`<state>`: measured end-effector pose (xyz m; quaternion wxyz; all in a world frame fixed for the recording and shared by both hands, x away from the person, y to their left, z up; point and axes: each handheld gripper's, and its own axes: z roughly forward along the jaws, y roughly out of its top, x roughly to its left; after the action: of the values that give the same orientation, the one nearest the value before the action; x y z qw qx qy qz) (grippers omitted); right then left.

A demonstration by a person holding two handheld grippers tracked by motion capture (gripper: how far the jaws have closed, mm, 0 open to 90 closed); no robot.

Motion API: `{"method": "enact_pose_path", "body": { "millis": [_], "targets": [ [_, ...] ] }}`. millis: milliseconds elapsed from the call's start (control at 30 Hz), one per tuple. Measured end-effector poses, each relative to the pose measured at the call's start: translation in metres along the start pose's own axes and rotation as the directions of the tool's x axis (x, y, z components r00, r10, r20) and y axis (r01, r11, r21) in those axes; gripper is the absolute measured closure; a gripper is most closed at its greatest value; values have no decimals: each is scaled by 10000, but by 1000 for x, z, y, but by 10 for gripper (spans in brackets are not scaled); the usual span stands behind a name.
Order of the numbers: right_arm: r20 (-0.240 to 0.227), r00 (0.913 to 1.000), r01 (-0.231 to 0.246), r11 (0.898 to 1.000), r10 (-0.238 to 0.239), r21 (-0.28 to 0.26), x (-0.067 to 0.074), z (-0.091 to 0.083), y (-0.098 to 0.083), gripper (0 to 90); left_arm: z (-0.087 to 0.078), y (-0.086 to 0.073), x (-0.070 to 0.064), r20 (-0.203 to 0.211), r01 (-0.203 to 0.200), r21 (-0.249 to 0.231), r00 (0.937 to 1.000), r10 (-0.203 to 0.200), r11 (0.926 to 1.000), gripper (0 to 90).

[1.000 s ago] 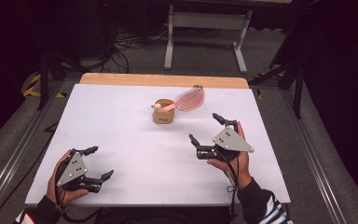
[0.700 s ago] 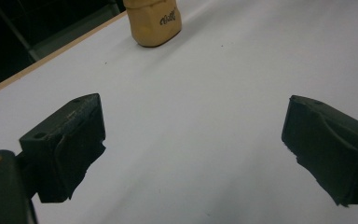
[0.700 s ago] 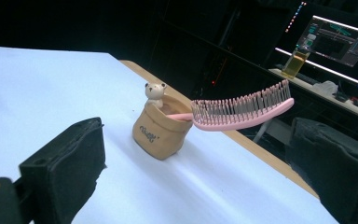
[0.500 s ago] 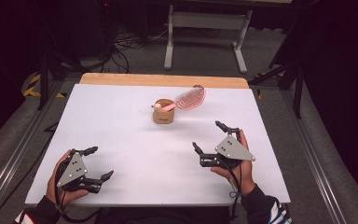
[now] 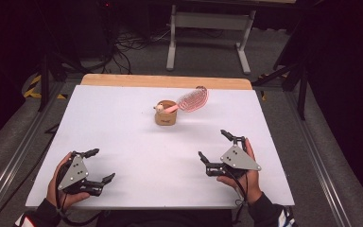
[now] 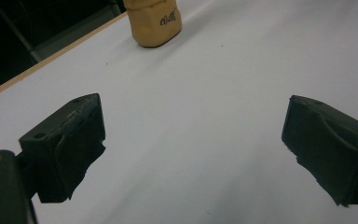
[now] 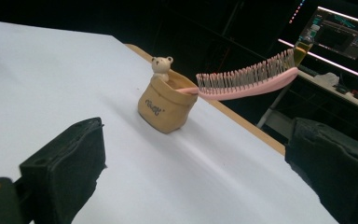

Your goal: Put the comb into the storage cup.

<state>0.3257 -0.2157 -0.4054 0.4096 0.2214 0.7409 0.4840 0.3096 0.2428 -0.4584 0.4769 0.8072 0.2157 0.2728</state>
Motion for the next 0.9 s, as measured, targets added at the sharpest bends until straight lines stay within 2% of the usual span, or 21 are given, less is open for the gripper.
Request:
{"method": "enact_pose_path", "body": {
  "millis": [100, 400, 600, 667, 900],
  "targets": [
    [179, 9998, -120, 9999, 121, -52, 1, -3, -5, 60, 0, 0, -1, -44, -3, -1, 10000, 3, 10000, 72],
    [142, 9999, 4, 9998, -6, 192, 2, -7, -17, 60, -1, 1, 0, -44, -50, -37, 10000, 49, 10000, 72],
    [61, 10000, 9, 9992, -12, 397, 2, -10, -24, 56, 0, 1, 0, -103, -93, -21, 9999, 93, 10000, 72],
    [-91, 9999, -73, 9989, 77, 455, 3, -12, -28, 56, -1, 1, 1, -85, -57, -80, 9999, 57, 10000, 72],
    [-200, 9994, -255, 9978, 268, 617, 3, -14, -36, 54, -1, 1, 1, -71, -78, -104, 9999, 77, 9999, 72]
  ]
}}
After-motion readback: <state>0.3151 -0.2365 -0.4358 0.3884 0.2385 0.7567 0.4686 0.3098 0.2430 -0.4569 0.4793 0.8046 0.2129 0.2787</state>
